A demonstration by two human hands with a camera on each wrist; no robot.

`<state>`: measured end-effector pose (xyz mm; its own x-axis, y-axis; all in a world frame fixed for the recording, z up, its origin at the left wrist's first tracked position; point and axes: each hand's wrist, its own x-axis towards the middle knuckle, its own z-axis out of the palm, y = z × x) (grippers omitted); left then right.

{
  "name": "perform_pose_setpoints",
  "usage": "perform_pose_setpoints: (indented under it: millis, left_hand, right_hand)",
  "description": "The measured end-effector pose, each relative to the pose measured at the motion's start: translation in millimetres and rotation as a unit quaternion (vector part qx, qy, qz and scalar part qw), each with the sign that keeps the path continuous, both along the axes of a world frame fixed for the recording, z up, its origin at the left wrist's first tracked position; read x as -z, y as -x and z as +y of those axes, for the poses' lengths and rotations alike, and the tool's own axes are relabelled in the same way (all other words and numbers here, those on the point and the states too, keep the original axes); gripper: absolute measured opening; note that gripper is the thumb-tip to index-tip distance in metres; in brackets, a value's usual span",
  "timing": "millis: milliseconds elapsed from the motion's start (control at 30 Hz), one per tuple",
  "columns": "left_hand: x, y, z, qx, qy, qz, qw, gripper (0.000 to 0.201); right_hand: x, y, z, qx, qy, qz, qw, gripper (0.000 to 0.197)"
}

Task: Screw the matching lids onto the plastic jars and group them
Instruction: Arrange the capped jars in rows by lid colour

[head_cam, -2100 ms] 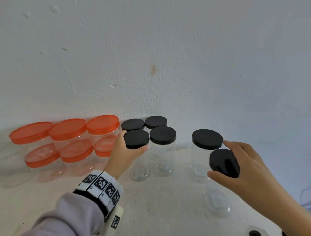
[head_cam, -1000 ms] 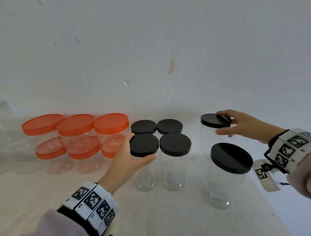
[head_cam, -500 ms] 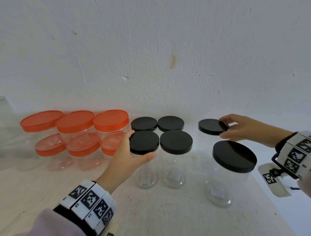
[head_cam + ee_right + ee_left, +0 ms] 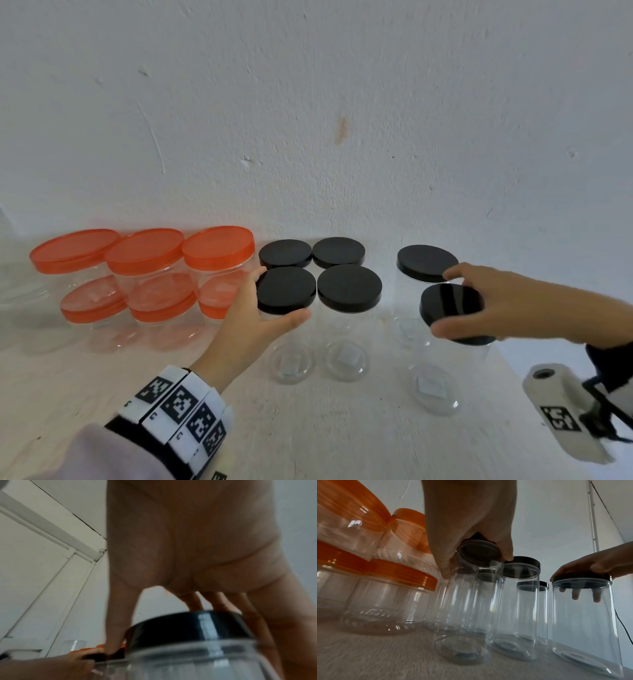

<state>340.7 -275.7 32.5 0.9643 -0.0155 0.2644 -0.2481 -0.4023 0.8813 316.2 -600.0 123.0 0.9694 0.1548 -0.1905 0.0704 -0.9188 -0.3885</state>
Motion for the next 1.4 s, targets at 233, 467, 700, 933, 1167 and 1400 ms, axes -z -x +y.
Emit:
perform_pose_setpoints:
  millis: [233,467,700,933,1167,1400]
  left_hand:
    - [-1,1,-1,-0.002,0.001,0.001,1.0,0.095]
    - [-1,1,-1,-0.002,0.002,-0.003,1.0,0.095]
    - [0,1,-2,-0.002,0.008,-0.006,1.0,0.087]
    - [2,1,-1,-0.004,0.009,-0.012,1.0,0.086]
    - [0,2,-3,0.009,0.021,-0.012,1.0,0.068]
    - [0,3,-2,0.013,0.033,-0.01,0.999,0.066]
  right_hand:
    - [12,4,24,-0.015,0.001,-0.082,0.997,0.081]
    - [19,-4,36,-0.046,-0.015,-0.098,0.994,0.089]
    - [3,-29,8,0.017,-0.1,-0.189,0.977,0.068]
    - [9,-74,-2,0.0,-0.063,-0.097,0.993,0.048]
    - [5,-95,9,-0.01,-0.038,-0.064,0.997,0.05]
    - [-5,-110,17,-0.04,-0.041,-0.095,0.994,0.067]
